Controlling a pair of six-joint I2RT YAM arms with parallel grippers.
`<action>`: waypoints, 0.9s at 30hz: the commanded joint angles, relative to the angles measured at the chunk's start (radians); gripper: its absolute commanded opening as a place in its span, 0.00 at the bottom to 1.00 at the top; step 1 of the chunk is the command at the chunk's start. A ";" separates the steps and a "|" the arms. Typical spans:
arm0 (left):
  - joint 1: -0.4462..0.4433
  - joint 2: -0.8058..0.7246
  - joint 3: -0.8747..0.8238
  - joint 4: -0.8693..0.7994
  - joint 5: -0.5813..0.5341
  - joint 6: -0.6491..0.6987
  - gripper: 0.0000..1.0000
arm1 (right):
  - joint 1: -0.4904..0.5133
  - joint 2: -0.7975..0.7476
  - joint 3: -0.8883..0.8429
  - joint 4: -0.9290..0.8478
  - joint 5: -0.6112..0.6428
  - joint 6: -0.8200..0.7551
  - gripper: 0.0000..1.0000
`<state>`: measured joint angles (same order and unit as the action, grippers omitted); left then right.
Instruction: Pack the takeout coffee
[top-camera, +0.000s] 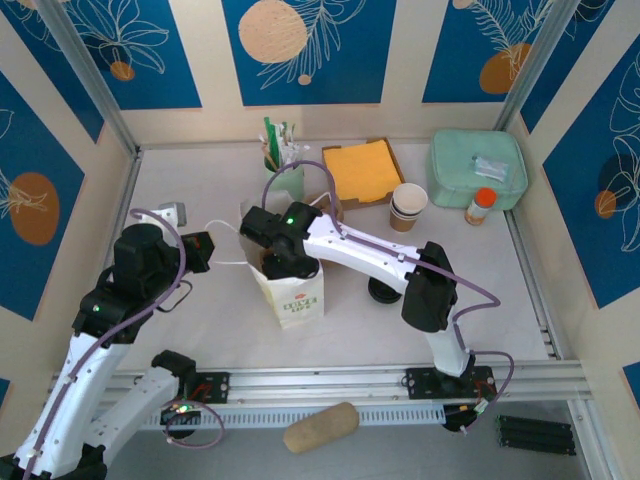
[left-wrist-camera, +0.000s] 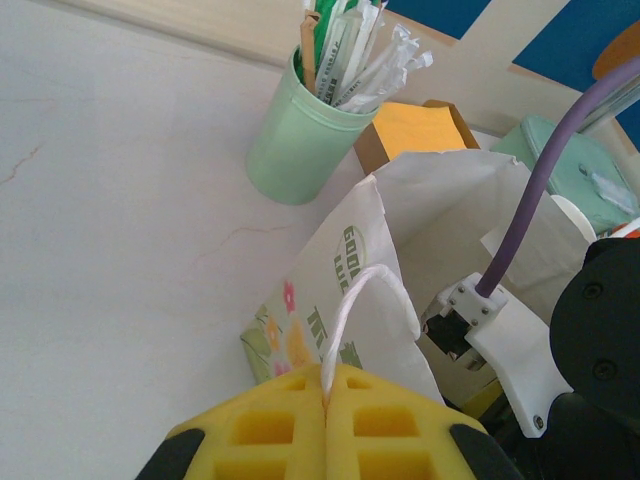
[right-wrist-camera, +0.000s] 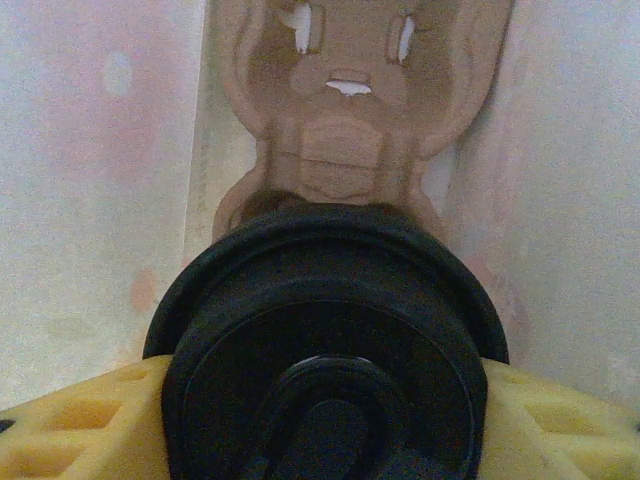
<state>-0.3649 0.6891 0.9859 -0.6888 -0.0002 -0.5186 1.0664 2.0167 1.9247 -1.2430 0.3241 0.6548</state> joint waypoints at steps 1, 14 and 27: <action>-0.004 -0.005 0.003 -0.001 0.000 -0.004 0.00 | -0.004 -0.004 -0.039 -0.001 -0.023 0.004 0.43; -0.003 -0.002 0.003 0.007 0.001 -0.004 0.00 | -0.018 0.015 -0.082 0.023 -0.061 0.005 0.44; -0.004 0.001 0.006 0.008 0.002 -0.005 0.00 | -0.023 0.042 -0.123 0.045 -0.081 0.006 0.44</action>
<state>-0.3649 0.6895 0.9859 -0.6884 -0.0002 -0.5186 1.0428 1.9987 1.8645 -1.1881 0.2871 0.6552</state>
